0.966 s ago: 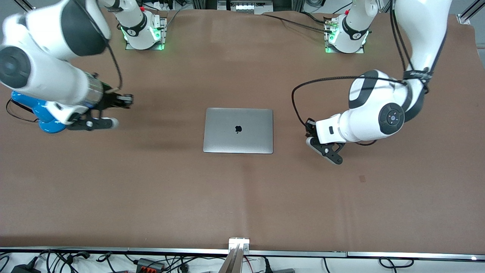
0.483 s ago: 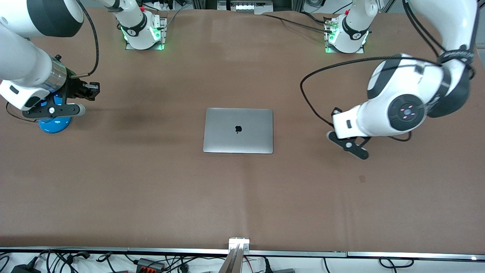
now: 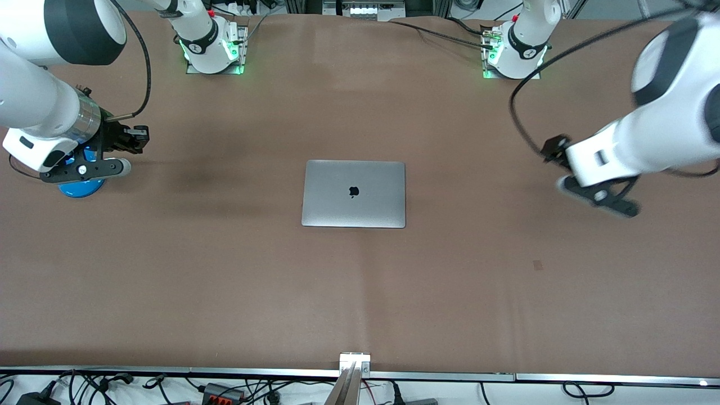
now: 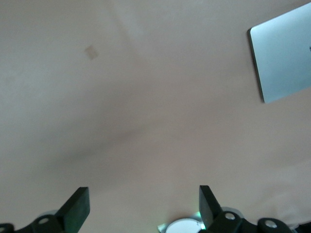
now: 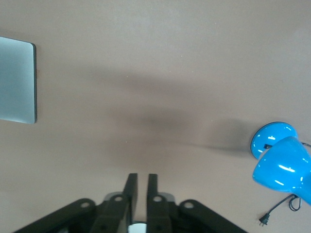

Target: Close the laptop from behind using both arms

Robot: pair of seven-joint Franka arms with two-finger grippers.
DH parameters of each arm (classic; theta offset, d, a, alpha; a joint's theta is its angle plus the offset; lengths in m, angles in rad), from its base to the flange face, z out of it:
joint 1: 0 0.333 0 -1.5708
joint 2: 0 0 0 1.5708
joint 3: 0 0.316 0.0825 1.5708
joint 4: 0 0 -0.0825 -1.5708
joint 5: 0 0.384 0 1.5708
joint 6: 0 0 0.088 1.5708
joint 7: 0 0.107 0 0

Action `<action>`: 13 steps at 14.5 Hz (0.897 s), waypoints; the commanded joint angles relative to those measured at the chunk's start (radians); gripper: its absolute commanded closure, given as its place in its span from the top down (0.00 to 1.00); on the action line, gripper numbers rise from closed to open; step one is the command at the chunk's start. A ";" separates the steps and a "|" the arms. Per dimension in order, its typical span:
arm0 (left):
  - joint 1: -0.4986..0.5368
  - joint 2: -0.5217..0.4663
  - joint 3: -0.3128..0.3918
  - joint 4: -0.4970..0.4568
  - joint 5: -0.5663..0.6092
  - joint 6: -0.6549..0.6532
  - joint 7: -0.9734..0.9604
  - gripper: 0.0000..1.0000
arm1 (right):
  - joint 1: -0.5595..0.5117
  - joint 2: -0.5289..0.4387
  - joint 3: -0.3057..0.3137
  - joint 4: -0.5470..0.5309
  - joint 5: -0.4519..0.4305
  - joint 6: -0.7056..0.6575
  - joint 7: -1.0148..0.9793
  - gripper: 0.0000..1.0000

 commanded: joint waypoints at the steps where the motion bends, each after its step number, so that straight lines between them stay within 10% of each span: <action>1: 0.025 -0.021 0.002 0.018 -0.011 -0.047 -0.010 1.00 | -0.068 0.008 0.005 0.016 0.033 0.018 -0.044 1.00; 4: 0.012 -0.079 0.080 -0.004 -0.014 0.015 -0.009 1.00 | -0.127 0.065 0.002 0.095 0.050 0.021 -0.058 1.00; 8: -0.144 -0.203 0.348 -0.205 -0.078 0.200 -0.010 1.00 | -0.150 0.099 0.005 0.176 0.067 0.061 -0.068 1.00; 10: -0.152 -0.318 0.381 -0.389 -0.102 0.371 -0.047 1.00 | -0.158 0.093 0.011 0.188 0.071 0.071 -0.062 1.00; 13: -0.187 -0.351 0.395 -0.416 -0.099 0.388 -0.137 1.00 | -0.284 0.030 0.112 0.120 0.119 0.084 -0.061 1.00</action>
